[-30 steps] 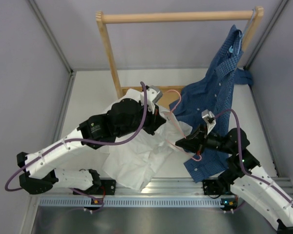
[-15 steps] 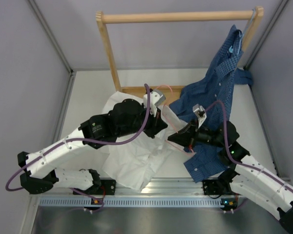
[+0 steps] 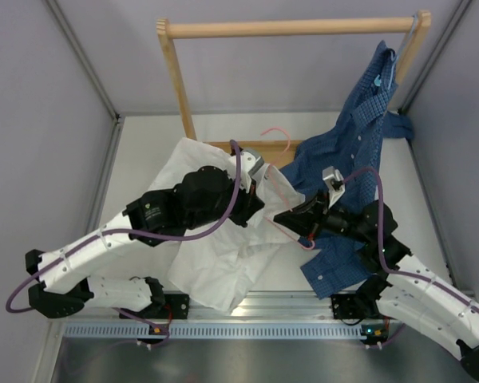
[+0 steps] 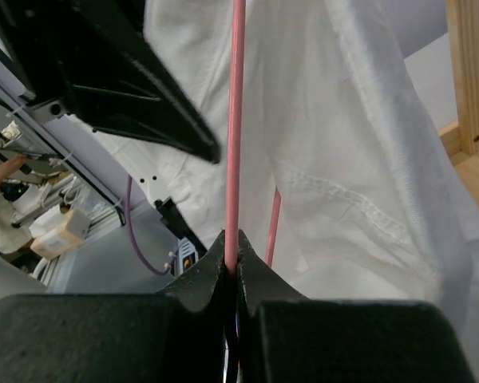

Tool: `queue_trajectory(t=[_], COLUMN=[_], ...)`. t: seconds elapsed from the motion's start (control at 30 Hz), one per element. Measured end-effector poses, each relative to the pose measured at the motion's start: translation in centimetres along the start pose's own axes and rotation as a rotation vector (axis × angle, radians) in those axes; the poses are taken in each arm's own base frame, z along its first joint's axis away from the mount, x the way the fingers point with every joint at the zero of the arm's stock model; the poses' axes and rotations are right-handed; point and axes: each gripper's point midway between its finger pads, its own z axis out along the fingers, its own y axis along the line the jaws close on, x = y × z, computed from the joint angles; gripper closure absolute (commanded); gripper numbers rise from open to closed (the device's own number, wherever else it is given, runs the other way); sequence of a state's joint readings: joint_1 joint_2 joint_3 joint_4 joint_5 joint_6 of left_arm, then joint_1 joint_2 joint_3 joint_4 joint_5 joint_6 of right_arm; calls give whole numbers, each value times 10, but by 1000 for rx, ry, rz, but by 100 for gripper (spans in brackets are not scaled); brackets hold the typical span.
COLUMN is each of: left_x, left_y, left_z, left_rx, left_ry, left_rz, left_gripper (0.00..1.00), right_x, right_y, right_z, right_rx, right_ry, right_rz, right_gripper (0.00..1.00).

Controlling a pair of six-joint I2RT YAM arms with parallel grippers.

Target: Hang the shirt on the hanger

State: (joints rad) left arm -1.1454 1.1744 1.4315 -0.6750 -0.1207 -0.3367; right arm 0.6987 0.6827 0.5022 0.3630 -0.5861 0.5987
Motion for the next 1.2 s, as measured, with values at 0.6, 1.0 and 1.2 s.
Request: queue_trajectory(t=[0.6, 1.0, 1.2], left_x=[-25, -142, -110], left_y=[-10, 7, 13], left_z=[-12, -86, -19], left_rx=[32, -67, 108], left_ry=[-2, -415, -196], left_rz=[106, 427, 706], left_gripper=[2, 2, 2], right_x=[-1, 12, 5], right_y=[-10, -12, 10], right_z=[5, -10, -20], right_rx=[-7, -21, -87], right_ry=[-82, -132, -148], right_rz=[-31, -66, -127], right_gripper=[100, 100, 100])
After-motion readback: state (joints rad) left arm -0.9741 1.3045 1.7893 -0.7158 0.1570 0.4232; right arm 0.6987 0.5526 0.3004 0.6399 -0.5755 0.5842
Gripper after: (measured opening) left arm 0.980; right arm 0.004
